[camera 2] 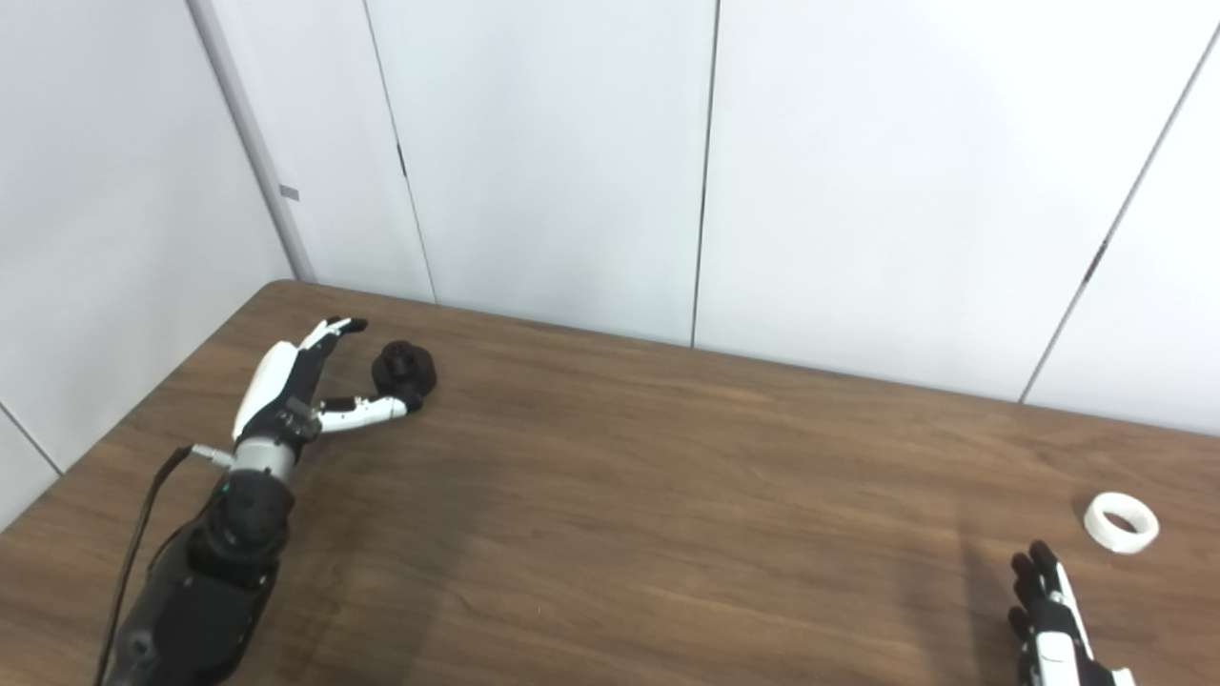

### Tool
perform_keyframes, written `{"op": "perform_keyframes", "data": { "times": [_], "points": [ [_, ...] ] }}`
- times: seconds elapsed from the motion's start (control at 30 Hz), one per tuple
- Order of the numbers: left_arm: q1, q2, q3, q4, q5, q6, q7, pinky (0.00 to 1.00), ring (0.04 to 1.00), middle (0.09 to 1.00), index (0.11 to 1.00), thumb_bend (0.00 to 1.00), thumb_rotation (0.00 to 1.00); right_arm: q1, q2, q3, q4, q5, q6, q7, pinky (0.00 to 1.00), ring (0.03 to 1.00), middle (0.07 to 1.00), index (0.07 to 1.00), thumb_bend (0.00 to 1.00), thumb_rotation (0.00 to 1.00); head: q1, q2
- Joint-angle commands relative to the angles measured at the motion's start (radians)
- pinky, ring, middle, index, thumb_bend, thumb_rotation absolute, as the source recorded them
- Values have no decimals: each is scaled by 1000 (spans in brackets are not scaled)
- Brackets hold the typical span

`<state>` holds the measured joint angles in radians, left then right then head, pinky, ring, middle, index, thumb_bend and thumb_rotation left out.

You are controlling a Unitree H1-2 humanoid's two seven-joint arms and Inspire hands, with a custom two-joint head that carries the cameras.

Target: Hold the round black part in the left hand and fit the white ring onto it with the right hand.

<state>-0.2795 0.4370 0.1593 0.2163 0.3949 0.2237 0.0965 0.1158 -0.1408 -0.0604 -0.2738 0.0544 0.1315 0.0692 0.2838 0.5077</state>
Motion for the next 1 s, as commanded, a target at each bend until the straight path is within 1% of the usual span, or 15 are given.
{"op": "perform_keyframes", "data": {
  "times": [0.0, 0.13, 0.23, 0.37, 0.53, 0.67, 0.83, 0.97],
  "points": [
    [-65, 52, -14, 13, 32, -11, 22, 1000, 1000, 984, 894, 1000, 349, -13, -1, -3, -46, 4, -5, -1, 1000, 1000, 981, 1000, 399, 1000, 1, 4],
    [-118, 84, -76, 86, 89, 28, 15, 1000, 1000, 982, 891, 1000, 419, -10, -1, -1, -54, -5, 1, -2, 1000, 1000, 976, 1000, 415, 1000, -1, 8],
    [-154, 94, -106, 128, 101, 53, 7, 1000, 1000, 985, 886, 1000, 408, -8, 0, -2, -56, -3, 1, -3, 1000, 1000, 971, 1000, 411, 1000, -3, 9],
    [-200, 105, -145, 202, 119, 68, 15, 1000, 1000, 988, 879, 1000, 428, -6, 5, -1, -59, 1, 0, -3, 1000, 1000, 966, 1000, 403, 1000, -8, 8],
    [-247, 111, -176, 288, 130, 69, 30, 1000, 1000, 984, 866, 1000, 392, -2, 8, 1, -69, -14, 3, -8, 1000, 995, 960, 1000, 375, 1000, -12, 9],
    [-274, 115, -195, 338, 130, 65, 35, 1000, 1000, 985, 863, 1000, 378, 0, 11, -2, -74, -9, 7, -7, 1000, 999, 962, 1000, 397, 1000, -14, 8],
    [-298, 120, -211, 376, 123, 59, 31, 1000, 1000, 984, 851, 1000, 366, 4, 9, -1, -77, -17, 10, -7, 1000, 991, 957, 1000, 369, 1000, -17, 9],
    [-311, 125, -230, 398, 129, 70, 22, 1000, 1000, 981, 838, 1000, 373, 4, 11, -1, -78, -17, 13, -7, 1000, 1000, 958, 1000, 378, 1000, -17, 9]
  ]
}}
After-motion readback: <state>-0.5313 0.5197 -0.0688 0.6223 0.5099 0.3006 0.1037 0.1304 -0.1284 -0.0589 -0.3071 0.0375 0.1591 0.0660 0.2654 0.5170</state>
